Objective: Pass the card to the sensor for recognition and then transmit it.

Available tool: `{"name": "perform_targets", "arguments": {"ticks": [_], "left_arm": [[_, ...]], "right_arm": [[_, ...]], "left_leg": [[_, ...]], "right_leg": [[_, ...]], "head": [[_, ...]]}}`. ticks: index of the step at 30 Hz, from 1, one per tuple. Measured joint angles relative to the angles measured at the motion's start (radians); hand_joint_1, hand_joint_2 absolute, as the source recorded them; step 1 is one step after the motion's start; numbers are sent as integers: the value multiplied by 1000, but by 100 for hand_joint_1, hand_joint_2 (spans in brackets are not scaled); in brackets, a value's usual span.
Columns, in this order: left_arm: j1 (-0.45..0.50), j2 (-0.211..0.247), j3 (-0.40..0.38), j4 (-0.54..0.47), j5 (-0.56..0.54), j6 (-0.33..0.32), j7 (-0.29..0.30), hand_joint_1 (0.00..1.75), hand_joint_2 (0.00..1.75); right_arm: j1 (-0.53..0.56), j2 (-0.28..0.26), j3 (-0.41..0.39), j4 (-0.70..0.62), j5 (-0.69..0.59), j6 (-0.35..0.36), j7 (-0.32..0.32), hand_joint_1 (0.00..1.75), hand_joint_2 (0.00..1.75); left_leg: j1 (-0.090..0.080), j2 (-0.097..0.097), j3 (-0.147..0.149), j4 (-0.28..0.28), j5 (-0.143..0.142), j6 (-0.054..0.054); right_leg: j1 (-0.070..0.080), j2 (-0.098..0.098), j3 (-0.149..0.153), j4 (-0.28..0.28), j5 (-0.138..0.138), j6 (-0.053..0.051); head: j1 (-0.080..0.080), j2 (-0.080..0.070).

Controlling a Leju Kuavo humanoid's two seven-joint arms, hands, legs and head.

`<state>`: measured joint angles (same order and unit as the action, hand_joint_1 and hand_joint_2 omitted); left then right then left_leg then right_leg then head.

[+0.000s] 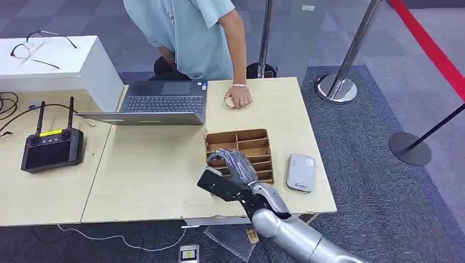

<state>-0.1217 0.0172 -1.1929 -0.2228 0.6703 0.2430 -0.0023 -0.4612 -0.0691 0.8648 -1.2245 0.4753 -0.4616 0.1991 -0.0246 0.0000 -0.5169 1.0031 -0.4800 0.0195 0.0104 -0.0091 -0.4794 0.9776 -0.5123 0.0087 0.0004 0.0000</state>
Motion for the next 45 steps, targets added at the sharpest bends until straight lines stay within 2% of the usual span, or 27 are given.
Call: {"name": "perform_targets", "arguments": {"ticks": [3,6,10,16,22,32,37,45], "left_arm": [[0,0,0,0,0,0,0,0,175],[0,0,0,0,-1,0,0,0,175],[0,0,0,0,-2,0,-1,0,175],[0,0,0,0,-3,1,-4,0,175],[0,0,0,0,-5,-1,0,0,175],[0,0,0,0,-14,-2,0,0,175],[0,-1,0,0,-17,-2,0,0,175],[0,-1,0,0,-18,-2,0,0,175]], "right_arm": [[0,-3,0,0,2,-1,4,66,175],[0,-5,0,6,23,-4,8,72,175],[0,-8,0,12,65,-7,21,65,175],[1,-17,0,24,146,-11,51,75,175],[3,-27,0,24,224,-11,73,75,175],[7,-46,0,24,311,5,103,66,175],[10,-52,0,24,323,15,113,70,175],[21,-56,0,24,324,17,113,91,175]], "left_leg": [[0,0,0,0,0,0],[0,0,0,0,0,0],[0,0,0,0,0,0],[0,0,0,0,0,0],[0,0,0,0,0,0],[0,0,0,0,0,0],[0,0,0,0,0,0],[0,0,0,0,0,0]], "right_leg": [[0,0,0,0,0,0],[0,0,0,0,0,0],[0,0,0,0,0,0],[0,0,0,0,0,0],[0,0,0,0,0,0],[0,0,0,0,0,0],[0,0,0,0,0,0],[0,0,0,0,0,0]], "head": [[0,0],[0,0],[0,0],[0,0],[0,0],[0,0],[0,0],[0,0]]}}
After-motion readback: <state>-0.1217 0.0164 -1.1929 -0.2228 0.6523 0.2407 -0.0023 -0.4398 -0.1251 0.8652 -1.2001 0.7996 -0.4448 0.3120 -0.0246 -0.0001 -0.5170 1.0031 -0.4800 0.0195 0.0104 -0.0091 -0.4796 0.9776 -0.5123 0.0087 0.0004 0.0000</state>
